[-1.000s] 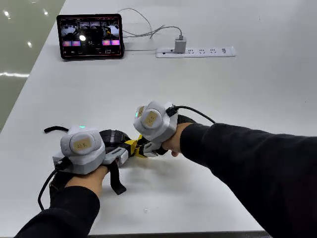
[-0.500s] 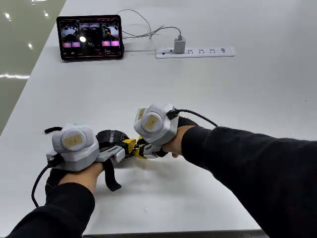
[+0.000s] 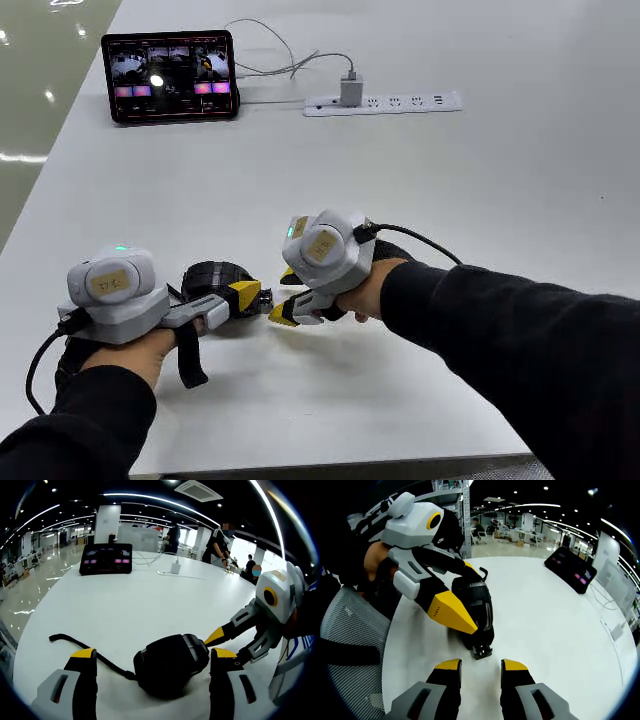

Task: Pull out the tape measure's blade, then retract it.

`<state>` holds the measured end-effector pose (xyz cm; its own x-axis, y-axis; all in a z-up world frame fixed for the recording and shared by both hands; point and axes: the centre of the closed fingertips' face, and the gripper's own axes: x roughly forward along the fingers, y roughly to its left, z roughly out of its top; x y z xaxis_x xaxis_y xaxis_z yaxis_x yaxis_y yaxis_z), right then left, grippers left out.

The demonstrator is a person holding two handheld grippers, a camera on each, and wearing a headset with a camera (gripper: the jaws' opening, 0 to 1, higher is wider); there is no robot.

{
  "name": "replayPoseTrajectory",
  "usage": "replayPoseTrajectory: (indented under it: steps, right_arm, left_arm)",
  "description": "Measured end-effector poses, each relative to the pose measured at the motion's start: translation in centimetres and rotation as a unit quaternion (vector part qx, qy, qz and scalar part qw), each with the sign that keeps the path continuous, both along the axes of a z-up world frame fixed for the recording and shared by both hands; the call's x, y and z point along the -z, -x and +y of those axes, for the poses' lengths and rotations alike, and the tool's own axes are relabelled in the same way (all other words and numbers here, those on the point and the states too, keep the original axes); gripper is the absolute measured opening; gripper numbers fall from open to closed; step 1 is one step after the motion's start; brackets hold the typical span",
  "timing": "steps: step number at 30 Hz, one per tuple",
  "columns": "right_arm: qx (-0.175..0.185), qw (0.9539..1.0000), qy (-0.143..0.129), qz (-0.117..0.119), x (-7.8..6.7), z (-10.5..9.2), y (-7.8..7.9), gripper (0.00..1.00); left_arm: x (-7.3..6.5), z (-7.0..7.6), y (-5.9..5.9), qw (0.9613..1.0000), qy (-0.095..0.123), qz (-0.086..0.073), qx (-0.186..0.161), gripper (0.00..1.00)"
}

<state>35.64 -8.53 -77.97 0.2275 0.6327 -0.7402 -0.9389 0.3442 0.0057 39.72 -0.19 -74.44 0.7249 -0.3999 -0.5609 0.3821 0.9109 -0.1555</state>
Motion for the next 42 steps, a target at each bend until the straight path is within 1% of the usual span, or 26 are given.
replayPoseTrajectory:
  steps: [3, 4, 6, 7, 8, 10, 12, 13, 15, 16, 17, 18, 19, 21, 22, 25, 26, 27, 28, 29, 30, 31, 35, 37, 39, 42]
  right_arm:
    - [0.002, 1.0, 0.002, -0.003, -0.1, -0.8, 0.5, 0.3]
    - [0.005, 1.0, 0.0, -0.004, -0.2, -1.2, 0.6, 0.3]
    - [0.009, 1.0, -0.002, -0.001, -0.3, -1.7, 0.9, 0.31]
    - [0.011, 0.9999, -0.004, 0.002, -0.3, -2.1, 1.1, 0.32]
    - [0.012, 0.9999, -0.005, 0.0, -0.3, -2.5, 1.2, 0.32]
    - [0.021, 0.9997, -0.007, 0.001, -0.5, -3.2, 1.4, 0.32]
    - [0.032, 0.9994, -0.015, -0.001, -1.0, -3.8, 1.4, 0.34]
    - [0.034, 0.9993, -0.017, -0.001, -1.2, -4.0, 1.5, 0.34]
    - [0.041, 0.9989, -0.022, -0.007, -1.6, -4.7, 1.5, 0.35]
    - [0.045, 0.9987, -0.024, -0.008, -1.8, -5.0, 1.5, 0.35]
    - [0.052, 0.9982, -0.028, -0.009, -2.0, -5.4, 1.4, 0.36]
    - [0.057, 0.9979, -0.029, -0.01, -2.2, -5.7, 1.4, 0.36]
    - [0.065, 0.9973, -0.032, -0.009, -2.4, -6.2, 1.4, 0.37]
    - [0.077, 0.9963, -0.037, -0.008, -2.7, -6.9, 1.3, 0.39]
    - [0.084, 0.9957, -0.037, -0.009, -2.8, -7.5, 1.2, 0.39]
    - [0.099, 0.9941, -0.043, -0.009, -3.2, -8.6, 1.3, 0.41]
    - [0.103, 0.9937, -0.043, -0.01, -3.2, -9.0, 1.3, 0.42]
    - [0.108, 0.993, -0.045, -0.012, -3.4, -9.5, 1.3, 0.42]
    - [0.111, 0.9927, -0.046, -0.012, -3.4, -9.8, 1.3, 0.43]
    - [0.115, 0.9922, -0.046, -0.013, -3.5, -10.2, 1.4, 0.43]
    - [0.118, 0.9918, -0.047, -0.014, -3.6, -10.5, 1.5, 0.44]
    - [0.122, 0.9912, -0.048, -0.014, -3.7, -10.9, 1.6, 0.45]
    - [0.132, 0.9899, -0.05, -0.016, -3.9, -12.1, 2.3, 0.47]
    - [0.137, 0.9892, -0.049, -0.016, -4.0, -12.9, 2.8, 0.49]
    - [0.142, 0.9885, -0.051, -0.016, -4.2, -13.7, 3.3, 0.5]
    - [0.156, 0.9862, -0.053, -0.015, -4.3, -15.2, 3.9, 0.52]
  left_arm:
    - [-0.1, 0.1, 0.0, 0.9999, -0.007, -0.005, 0.015, 0.99]
    - [-0.2, 0.0, 0.0, 0.9997, -0.008, -0.01, 0.023, 0.99]
    - [-0.2, -0.1, 0.2, 0.9993, -0.007, -0.007, 0.035, 0.99]
    - [-0.1, -0.1, 0.4, 0.9987, -0.016, -0.008, 0.048, 0.99]
    - [-0.1, -0.3, 0.6, 0.998, -0.018, -0.01, 0.061, 0.99]
    - [-0.2, -0.9, 1.2, 0.9961, -0.013, -0.008, 0.087, 0.99]
    - [-0.2, -1.1, 1.6, 0.9937, -0.017, -0.011, 0.11, 0.99]
    - [-0.3, -1.4, 1.9, 0.9922, -0.014, -0.012, 0.123, 0.99]
    - [-0.4, -1.4, 2.1, 0.989, -0.022, -0.019, 0.145, 0.99]
    - [-0.7, -1.6, 2.2, 0.9873, -0.018, -0.029, 0.155, 0.99]
    - [-0.8, -1.3, 2.2, 0.9874, -0.019, -0.034, 0.153, 0.99]
    - [-0.9, -1.1, 2.2, 0.9874, -0.021, -0.033, 0.153, 0.99]
    - [-0.9, -0.9, 2.2, 0.9871, -0.022, -0.028, 0.156, 0.99]
    - [-1.1, -0.8, 2.3, 0.9871, -0.009, -0.021, 0.159, 0.99]
    - [-1.0, -0.6, 2.4, 0.9867, -0.007, -0.014, 0.162, 0.99]
    - [-1.0, -0.3, 2.6, 0.9851, -0.01, -0.014, 0.171, 0.98]
    - [-0.9, -0.2, 2.7, 0.9848, -0.01, -0.01, 0.173, 0.96]
    - [-0.8, 0.1, 2.8, 0.9854, -0.013, 0.001, 0.17, 0.91]
    - [-0.8, 0.2, 2.6, 0.9856, -0.014, -0.003, 0.168, 0.92]
    - [-0.9, 0.1, 2.7, 0.9851, -0.006, -0.007, 0.172, 0.97]
    - [-1.0, 0.1, 3.0, 0.9847, -0.001, 0.0, 0.174, 0.98]
    - [-1.0, 0.1, 2.9, 0.9848, -0.002, -0.002, 0.174, 0.99]
    - [-1.2, 0.4, 3.0, 0.9829, -0.008, -0.008, 0.184, 0.99]
    - [-1.3, 0.5, 3.2, 0.9823, -0.004, -0.006, 0.187, 0.99]
    - [-1.3, 0.6, 3.3, 0.9819, -0.007, -0.007, 0.189, 0.99]
    - [-1.3, 1.0, 3.4, 0.982, -0.004, -0.002, 0.189, 0.99]
